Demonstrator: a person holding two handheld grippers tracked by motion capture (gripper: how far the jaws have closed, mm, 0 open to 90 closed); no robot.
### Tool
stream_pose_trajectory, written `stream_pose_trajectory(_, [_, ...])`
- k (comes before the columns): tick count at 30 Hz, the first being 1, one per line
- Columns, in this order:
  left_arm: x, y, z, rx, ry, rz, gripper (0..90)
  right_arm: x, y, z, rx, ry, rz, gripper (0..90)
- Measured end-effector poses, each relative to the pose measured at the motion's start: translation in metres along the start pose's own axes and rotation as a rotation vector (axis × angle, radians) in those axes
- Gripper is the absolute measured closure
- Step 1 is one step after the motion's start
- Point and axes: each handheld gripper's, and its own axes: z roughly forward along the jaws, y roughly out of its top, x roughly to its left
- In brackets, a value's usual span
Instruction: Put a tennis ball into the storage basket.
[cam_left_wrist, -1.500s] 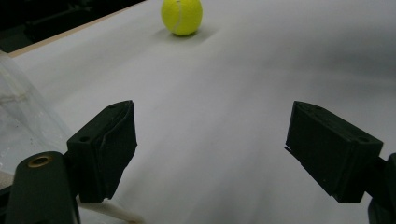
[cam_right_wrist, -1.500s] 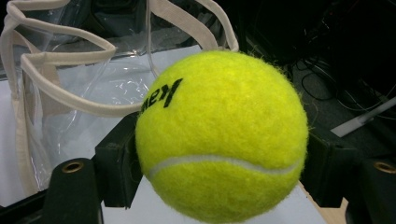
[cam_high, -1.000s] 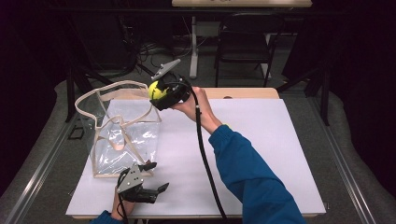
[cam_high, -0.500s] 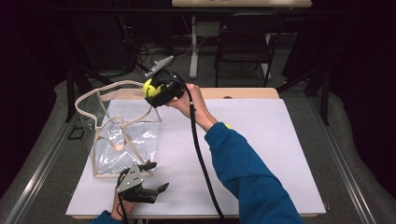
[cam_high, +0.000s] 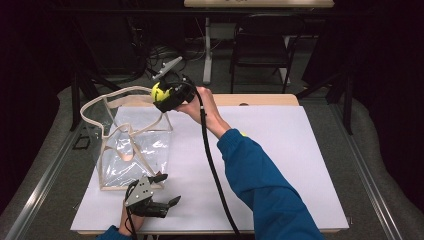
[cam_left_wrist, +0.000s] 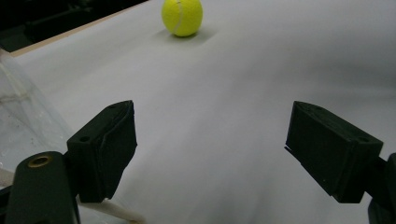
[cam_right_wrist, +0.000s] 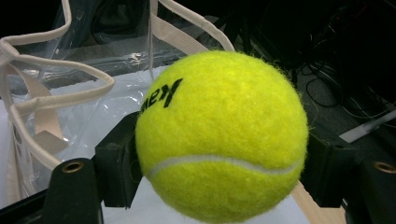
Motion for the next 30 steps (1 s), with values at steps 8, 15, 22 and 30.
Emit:
stream_pose_trajectory(8, [0.000,0.000,0.000,0.000,-0.002,-0.001,16.0,0.000,0.005,0.002,0.003,-0.006,-0.006,25.9])
stream_pose_trajectory(15, [0.000,0.000,0.001,0.000,-0.004,0.002,15.9,-0.001,0.008,0.004,-0.008,-0.010,0.001,25.9])
stream_pose_trajectory(22, [0.000,0.000,0.001,0.000,-0.003,0.000,16.0,-0.001,0.011,0.008,-0.011,-0.008,0.005,25.9])
stream_pose_trajectory(30, [0.000,0.000,0.001,-0.002,-0.002,-0.003,15.9,0.004,0.015,0.013,-0.021,-0.006,0.002,25.9])
